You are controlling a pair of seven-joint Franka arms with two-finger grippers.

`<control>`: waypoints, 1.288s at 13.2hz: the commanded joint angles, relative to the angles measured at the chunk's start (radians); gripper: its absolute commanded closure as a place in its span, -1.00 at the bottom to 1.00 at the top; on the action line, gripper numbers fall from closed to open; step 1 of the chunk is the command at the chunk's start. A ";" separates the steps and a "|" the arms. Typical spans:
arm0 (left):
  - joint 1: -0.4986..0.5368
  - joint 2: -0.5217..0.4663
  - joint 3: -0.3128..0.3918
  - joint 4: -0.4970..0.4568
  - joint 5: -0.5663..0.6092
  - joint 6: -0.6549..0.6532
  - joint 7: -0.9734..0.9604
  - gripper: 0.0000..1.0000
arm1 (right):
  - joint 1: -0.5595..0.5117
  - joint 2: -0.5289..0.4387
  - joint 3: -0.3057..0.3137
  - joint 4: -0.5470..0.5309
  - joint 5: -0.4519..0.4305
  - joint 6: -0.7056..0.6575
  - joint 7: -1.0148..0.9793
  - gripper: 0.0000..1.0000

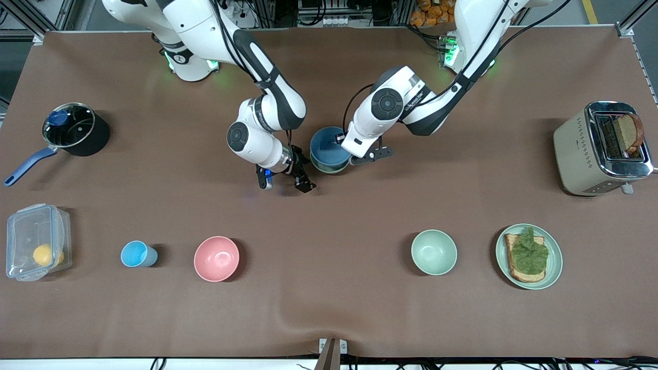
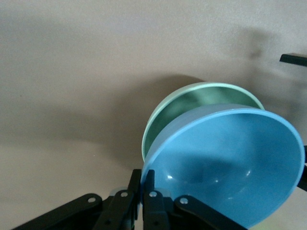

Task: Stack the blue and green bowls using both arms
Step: 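Lower the blue bowl into the green bowl and open the left gripper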

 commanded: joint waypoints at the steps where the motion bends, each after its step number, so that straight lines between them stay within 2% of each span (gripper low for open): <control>1: -0.007 0.014 0.001 -0.002 0.021 0.018 -0.014 1.00 | -0.001 0.006 0.004 0.007 0.024 0.012 -0.013 -1.00; 17: -0.008 0.070 0.004 0.038 0.035 0.021 -0.018 1.00 | 0.000 0.006 0.004 0.007 0.024 0.012 -0.015 -1.00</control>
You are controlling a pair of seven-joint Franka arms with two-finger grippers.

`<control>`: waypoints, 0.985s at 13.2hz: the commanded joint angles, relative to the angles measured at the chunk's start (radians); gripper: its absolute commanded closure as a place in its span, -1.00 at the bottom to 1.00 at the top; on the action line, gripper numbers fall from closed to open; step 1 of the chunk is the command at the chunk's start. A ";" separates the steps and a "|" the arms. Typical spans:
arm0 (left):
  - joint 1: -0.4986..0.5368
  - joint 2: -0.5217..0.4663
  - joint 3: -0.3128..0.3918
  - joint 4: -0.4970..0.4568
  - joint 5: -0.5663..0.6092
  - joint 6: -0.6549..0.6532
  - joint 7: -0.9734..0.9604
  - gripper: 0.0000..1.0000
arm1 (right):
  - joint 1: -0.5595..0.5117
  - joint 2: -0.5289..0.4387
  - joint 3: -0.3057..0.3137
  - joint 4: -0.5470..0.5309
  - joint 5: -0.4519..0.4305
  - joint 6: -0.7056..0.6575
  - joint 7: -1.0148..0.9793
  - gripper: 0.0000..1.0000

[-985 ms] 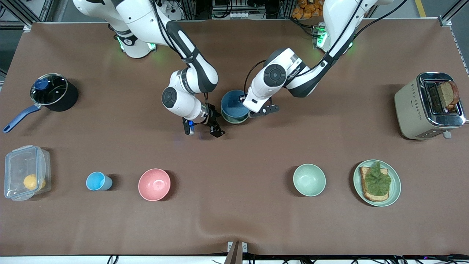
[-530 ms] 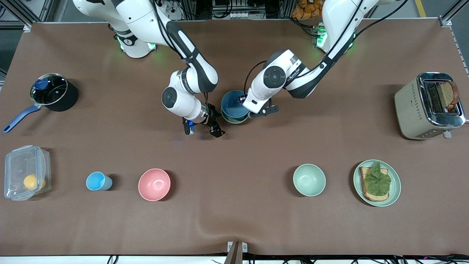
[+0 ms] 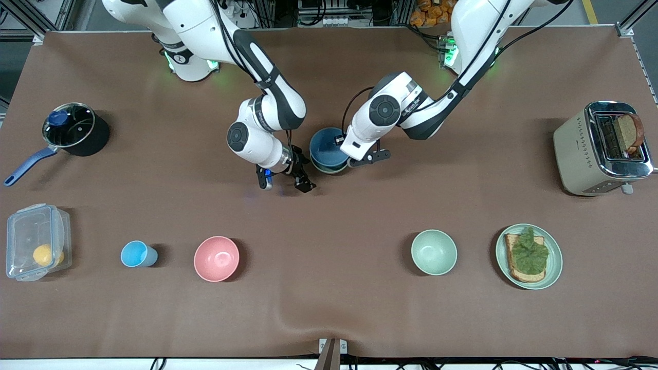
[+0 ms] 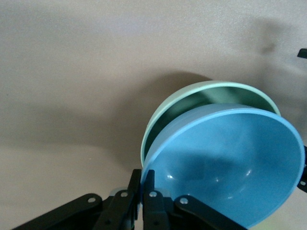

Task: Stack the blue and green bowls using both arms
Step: 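Lower the blue bowl into the green bowl and open the left gripper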

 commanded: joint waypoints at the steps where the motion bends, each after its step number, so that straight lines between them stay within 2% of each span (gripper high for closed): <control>1: -0.007 0.021 0.003 0.032 0.026 0.006 -0.018 1.00 | 0.000 0.006 0.004 0.007 0.024 0.012 -0.014 -1.00; 2: -0.007 0.028 0.003 0.038 0.026 0.006 -0.018 1.00 | 0.000 0.006 0.004 0.007 0.024 0.012 -0.014 -1.00; 4: -0.007 0.031 0.005 0.039 0.026 0.006 -0.018 0.86 | 0.003 0.006 0.004 0.007 0.024 0.012 -0.014 -1.00; 7: -0.007 0.032 0.009 0.038 0.026 0.006 -0.018 0.82 | 0.005 0.006 0.004 0.007 0.024 0.012 -0.012 -1.00; 10: -0.006 0.028 0.009 0.038 0.026 0.006 -0.018 0.07 | 0.005 0.006 0.004 0.007 0.024 0.012 -0.013 -1.00; 11: -0.004 0.026 0.009 0.039 0.026 0.006 -0.018 -0.31 | 0.005 0.006 0.004 0.007 0.024 0.012 -0.012 -1.00; 12: 0.002 0.021 0.009 0.039 0.024 0.006 -0.018 -0.99 | 0.005 0.006 0.004 0.007 0.025 0.012 -0.012 -1.00; 13: 0.005 0.018 0.009 0.042 0.026 0.005 -0.018 -1.00 | 0.005 0.006 0.004 0.007 0.024 0.012 -0.012 -1.00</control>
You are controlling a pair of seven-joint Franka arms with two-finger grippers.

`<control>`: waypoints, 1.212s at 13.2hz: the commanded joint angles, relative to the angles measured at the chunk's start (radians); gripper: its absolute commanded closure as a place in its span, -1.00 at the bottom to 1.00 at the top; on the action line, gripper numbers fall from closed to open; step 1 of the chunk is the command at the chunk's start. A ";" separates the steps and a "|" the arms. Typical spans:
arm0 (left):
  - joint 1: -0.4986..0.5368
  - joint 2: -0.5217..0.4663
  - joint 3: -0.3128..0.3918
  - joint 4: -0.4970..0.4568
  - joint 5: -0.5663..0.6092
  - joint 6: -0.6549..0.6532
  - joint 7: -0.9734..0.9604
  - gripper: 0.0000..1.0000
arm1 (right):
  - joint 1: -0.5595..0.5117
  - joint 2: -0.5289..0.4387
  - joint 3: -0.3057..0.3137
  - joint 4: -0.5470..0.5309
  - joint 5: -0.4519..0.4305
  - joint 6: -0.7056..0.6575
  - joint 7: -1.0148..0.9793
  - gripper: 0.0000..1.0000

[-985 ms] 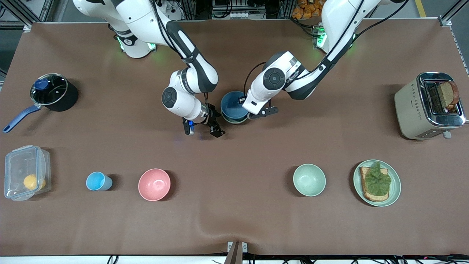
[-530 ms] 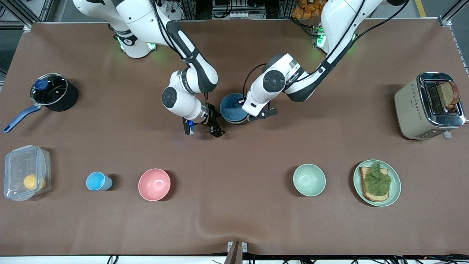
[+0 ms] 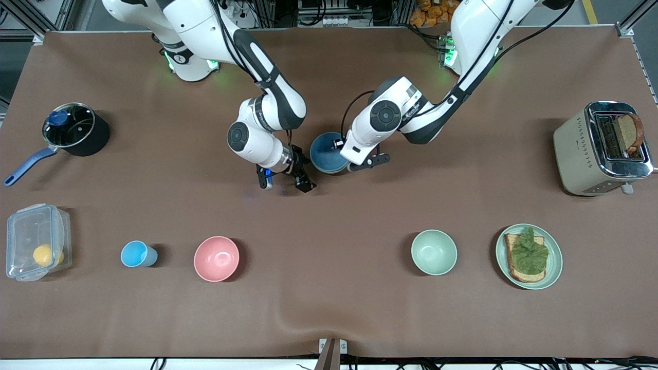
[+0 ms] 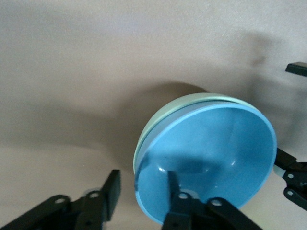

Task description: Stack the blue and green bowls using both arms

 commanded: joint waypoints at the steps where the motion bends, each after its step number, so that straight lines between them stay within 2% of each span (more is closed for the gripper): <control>1: 0.010 -0.018 0.001 0.015 0.025 -0.007 -0.018 -1.00 | 0.004 0.005 0.003 0.007 0.025 0.012 -0.012 -1.00; 5: 0.032 -0.122 0.001 0.061 0.025 -0.119 -0.016 -1.00 | 0.004 0.005 0.003 0.007 0.024 0.006 -0.012 -1.00; 7: 0.073 -0.182 0.003 0.125 0.030 -0.251 -0.001 -1.00 | 0.004 0.004 0.003 0.007 0.024 0.003 -0.023 -1.00; 9: 0.125 -0.240 0.001 0.197 0.088 -0.384 0.036 -1.00 | 0.004 0.002 0.003 0.007 0.024 0.001 -0.025 -1.00; 12: 0.238 -0.310 0.001 0.306 0.133 -0.561 0.198 -1.00 | 0.000 -0.011 0.001 0.006 0.022 -0.014 -0.032 -1.00; 14: 0.311 -0.339 0.001 0.355 0.134 -0.654 0.278 -1.00 | -0.017 -0.043 -0.006 0.006 0.021 -0.095 -0.098 -1.00; 16: 0.387 -0.372 0.001 0.391 0.134 -0.708 0.355 -1.00 | -0.078 -0.088 -0.008 0.006 0.010 -0.216 -0.155 -1.00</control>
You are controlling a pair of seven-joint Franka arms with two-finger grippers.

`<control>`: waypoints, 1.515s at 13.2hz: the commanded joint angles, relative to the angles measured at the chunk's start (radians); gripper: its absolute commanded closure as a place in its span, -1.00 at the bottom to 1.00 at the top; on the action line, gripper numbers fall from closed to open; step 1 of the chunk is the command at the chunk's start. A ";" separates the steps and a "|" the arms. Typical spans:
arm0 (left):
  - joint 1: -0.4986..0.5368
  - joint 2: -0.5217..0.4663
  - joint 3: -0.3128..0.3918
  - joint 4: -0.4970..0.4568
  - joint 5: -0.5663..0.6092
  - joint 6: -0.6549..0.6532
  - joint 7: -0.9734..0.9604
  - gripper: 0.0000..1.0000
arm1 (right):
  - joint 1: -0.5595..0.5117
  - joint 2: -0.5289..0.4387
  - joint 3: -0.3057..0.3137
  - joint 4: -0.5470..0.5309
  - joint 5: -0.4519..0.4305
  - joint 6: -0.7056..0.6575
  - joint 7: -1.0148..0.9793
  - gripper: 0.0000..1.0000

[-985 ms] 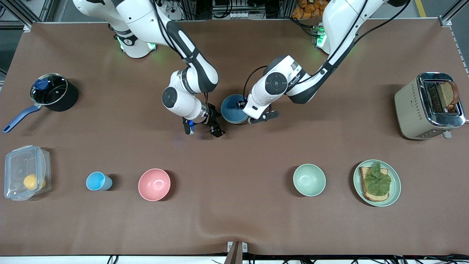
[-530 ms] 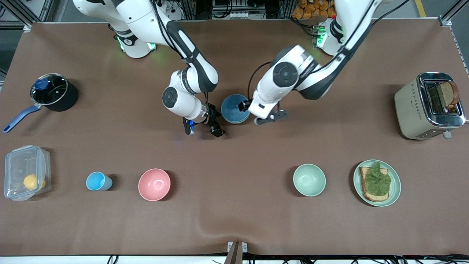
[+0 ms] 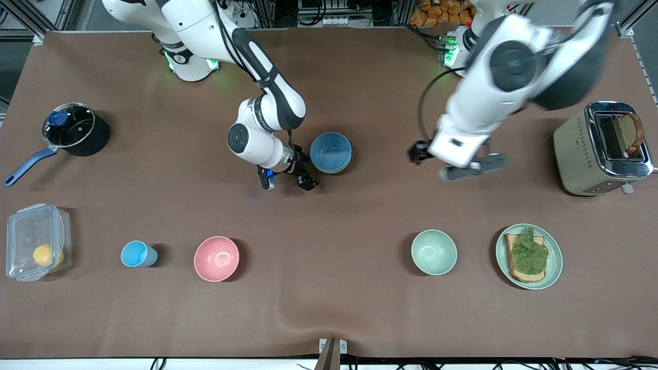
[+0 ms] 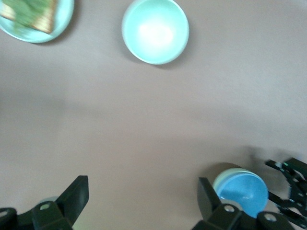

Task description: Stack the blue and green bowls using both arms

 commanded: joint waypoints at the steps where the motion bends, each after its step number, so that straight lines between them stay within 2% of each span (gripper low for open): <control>1: 0.102 -0.044 -0.010 0.037 0.018 -0.085 0.113 -1.00 | -0.073 -0.081 -0.002 -0.016 -0.004 -0.138 -0.083 -1.00; 2: 0.142 -0.054 -0.010 0.056 0.015 -0.111 0.170 -1.00 | -0.076 -0.097 -0.015 -0.022 -0.040 -0.155 -0.086 -1.00; 4: 0.202 -0.060 -0.013 0.094 0.004 -0.205 0.225 -1.00 | -0.078 -0.142 -0.061 -0.024 -0.172 -0.248 -0.083 -1.00; 7: 0.227 -0.071 -0.011 0.146 0.002 -0.256 0.232 -1.00 | -0.078 -0.217 -0.188 -0.016 -0.270 -0.469 -0.085 -1.00; 10: 0.254 -0.115 -0.010 0.148 -0.017 -0.270 0.354 -1.00 | -0.078 -0.314 -0.262 -0.016 -0.399 -0.522 -0.097 -1.00; 11: 0.250 -0.130 0.012 0.148 -0.048 -0.270 0.386 -1.00 | -0.079 -0.350 -0.285 -0.016 -0.445 -0.525 -0.105 -1.00; 12: 0.224 -0.141 0.062 0.146 -0.057 -0.270 0.393 -1.00 | -0.079 -0.377 -0.316 -0.011 -0.490 -0.549 -0.143 -1.00; 13: 0.152 -0.144 0.126 0.145 -0.059 -0.273 0.400 -1.00 | -0.079 -0.392 -0.362 0.010 -0.502 -0.612 -0.208 -1.00; 15: -0.015 -0.181 0.324 0.142 -0.065 -0.302 0.486 -1.00 | -0.079 -0.391 -0.437 0.100 -0.508 -0.754 -0.293 -1.00; 17: -0.096 -0.196 0.416 0.139 -0.065 -0.303 0.549 -1.00 | -0.079 -0.383 -0.500 0.182 -0.516 -0.844 -0.341 -1.00; 19: -0.179 -0.204 0.513 0.137 -0.065 -0.303 0.595 -1.00 | -0.079 -0.384 -0.538 0.235 -0.566 -0.882 -0.372 -1.00; 20: -0.196 -0.210 0.536 0.136 -0.065 -0.303 0.610 -1.00 | -0.079 -0.389 -0.548 0.254 -0.603 -0.892 -0.396 -1.00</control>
